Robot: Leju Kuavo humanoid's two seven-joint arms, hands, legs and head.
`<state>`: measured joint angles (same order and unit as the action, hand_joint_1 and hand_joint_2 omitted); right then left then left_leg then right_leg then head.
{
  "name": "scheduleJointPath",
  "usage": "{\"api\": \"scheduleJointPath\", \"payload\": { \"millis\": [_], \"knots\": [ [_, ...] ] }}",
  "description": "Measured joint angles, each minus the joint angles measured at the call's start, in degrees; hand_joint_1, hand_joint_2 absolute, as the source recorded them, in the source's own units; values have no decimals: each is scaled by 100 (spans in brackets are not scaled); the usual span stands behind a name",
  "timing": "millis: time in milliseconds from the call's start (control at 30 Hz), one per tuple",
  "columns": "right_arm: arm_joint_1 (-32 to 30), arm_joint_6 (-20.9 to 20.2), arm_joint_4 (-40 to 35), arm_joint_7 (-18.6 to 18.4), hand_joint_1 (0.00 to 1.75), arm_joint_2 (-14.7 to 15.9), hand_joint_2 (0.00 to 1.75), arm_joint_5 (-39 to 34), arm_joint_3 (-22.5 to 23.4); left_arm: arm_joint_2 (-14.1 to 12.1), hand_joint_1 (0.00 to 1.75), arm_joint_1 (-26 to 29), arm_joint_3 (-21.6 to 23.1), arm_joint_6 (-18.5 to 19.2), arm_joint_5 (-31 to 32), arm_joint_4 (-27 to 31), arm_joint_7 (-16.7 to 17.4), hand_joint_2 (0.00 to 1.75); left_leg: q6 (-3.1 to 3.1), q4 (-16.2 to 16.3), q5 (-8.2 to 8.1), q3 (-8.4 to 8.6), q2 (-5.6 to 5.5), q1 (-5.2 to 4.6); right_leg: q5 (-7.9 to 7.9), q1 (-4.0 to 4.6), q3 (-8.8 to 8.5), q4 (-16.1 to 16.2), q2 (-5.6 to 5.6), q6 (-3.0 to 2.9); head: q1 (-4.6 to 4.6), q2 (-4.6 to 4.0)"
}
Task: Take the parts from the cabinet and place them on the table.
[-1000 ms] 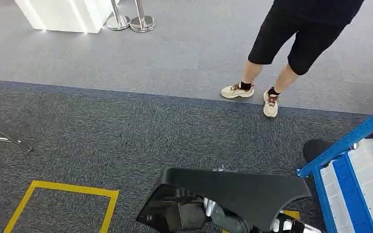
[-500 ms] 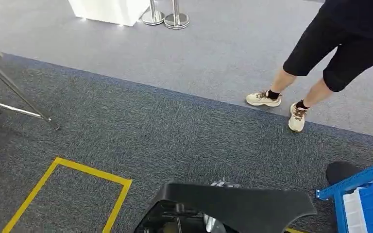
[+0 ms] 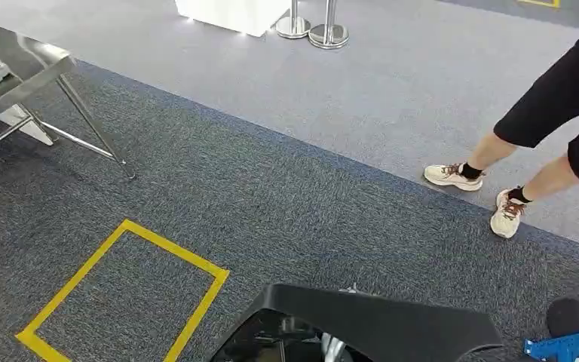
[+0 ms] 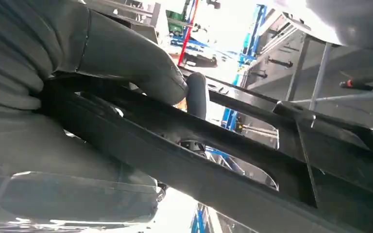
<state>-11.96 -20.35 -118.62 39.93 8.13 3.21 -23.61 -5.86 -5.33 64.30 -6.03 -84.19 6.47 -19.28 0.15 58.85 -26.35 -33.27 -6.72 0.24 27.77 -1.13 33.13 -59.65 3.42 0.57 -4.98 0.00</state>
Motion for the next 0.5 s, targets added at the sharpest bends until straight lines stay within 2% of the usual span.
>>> {"api": "scheduleJointPath", "payload": {
  "millis": [33, 67, 100, 133, 167, 233, 267, 300, 333, 367, 400, 433, 467, 500],
  "knots": [
    [-11, 9, -20, -2, 175, -2, 175, 7, 0, 0, 0, 16, 0, -2, -2, 0, 6, 175, -45, -23, 11, -22, -57, 26, 3, 27, -6, 0, -43, -43, 0, 0],
    [-11, 17, -44, 0, 175, -4, 175, 13, 0, -2, 0, 32, 0, -4, -2, 0, 17, 175, -92, -28, 11, -23, -108, 32, -21, 16, -20, 37, -111, -96, 0, 0],
    [-9, 26, -68, -2, 175, -13, 175, 20, 0, -2, 0, 39, 0, -13, -2, 2, 22, 175, -102, 47, -26, -17, 43, 39, -42, -6, -39, 76, -198, -135, 0, 0],
    [-27, 37, -87, 2, 175, -18, 175, 22, 0, 9, 0, 29, 0, -15, -2, 2, 26, 175, -130, 255, -184, -120, 347, 11, -37, -1, -51, 96, -254, -165, -2, 0],
    [-39, 55, -105, 2, 175, -26, 175, 22, 0, 7, 0, 6, 0, -17, -2, 2, 26, 175, -153, 621, -405, -303, 486, 19, -32, 15, -49, 97, -337, -186, 0, 0],
    [-30, 68, -107, -2, 175, -26, 175, 37, 0, 7, 0, -11, 2, -15, -2, 2, 24, 175, -191, 1490, -798, -719, 585, 40, -18, 39, -40, 93, -504, -206, 0, 0],
    [-16, 68, -103, -2, 175, -26, 175, 42, 0, 7, 0, -1, 9, -9, -2, 2, 22, 175, -199, 1728, -842, -829, 597, 44, -13, 47, -38, 92, -582, -209, 0, 0],
    [3, 70, -92, -2, 175, -31, 175, 50, 0, 7, 0, 13, 18, -4, -2, 2, 17, 175, -197, 1673, -755, -793, 605, 44, -8, 51, -41, 92, -651, -205, 0, 0],
    [21, 70, -87, -2, 175, -33, 175, 50, 0, 2, 0, 16, 28, 2, -2, 0, 13, 175, -186, 1353, -558, -624, 624, 43, 0, 54, -48, 92, -724, -203, 0, 0],
    [39, 72, -87, -2, 175, -46, 175, 50, 0, -9, 0, 11, 42, 9, -2, 2, 0, 175, -166, 815, -295, -330, 684, 36, 7, 59, -66, 92, -799, -195, 0, 0],
    [58, 72, -87, -2, 175, -63, 175, 52, 0, -18, 0, 3, 53, 15, -2, 2, -13, 175, -129, 292, -88, -32, 816, 24, 21, 64, -89, 92, -864, -182, 0, 0],
    [73, 74, -87, -2, 175, -77, 175, 55, 0, -22, 0, -15, 66, 22, -2, 0, -26, 175, -72, -55, -112, 125, 1081, -22, 33, 76, -111, 92, -922, -163, 0, 0],
    [76, 76, -87, -2, 175, -90, 175, 57, 0, -33, 0, -37, 85, 30, -2, 2, -31, 175, -22, -69, -92, 117, 1026, -58, 47, 95, -116, 88, -973, -124, 0, 0],
    [81, 76, -87, -2, 175, -96, 175, 61, 0, -33, 0, -39, 101, 42, -2, 2, -35, 175, 3, -57, -99, 97, 970, -67, 47, 86, -118, 93, -1021, -92, 0, 0]
  ]
}}
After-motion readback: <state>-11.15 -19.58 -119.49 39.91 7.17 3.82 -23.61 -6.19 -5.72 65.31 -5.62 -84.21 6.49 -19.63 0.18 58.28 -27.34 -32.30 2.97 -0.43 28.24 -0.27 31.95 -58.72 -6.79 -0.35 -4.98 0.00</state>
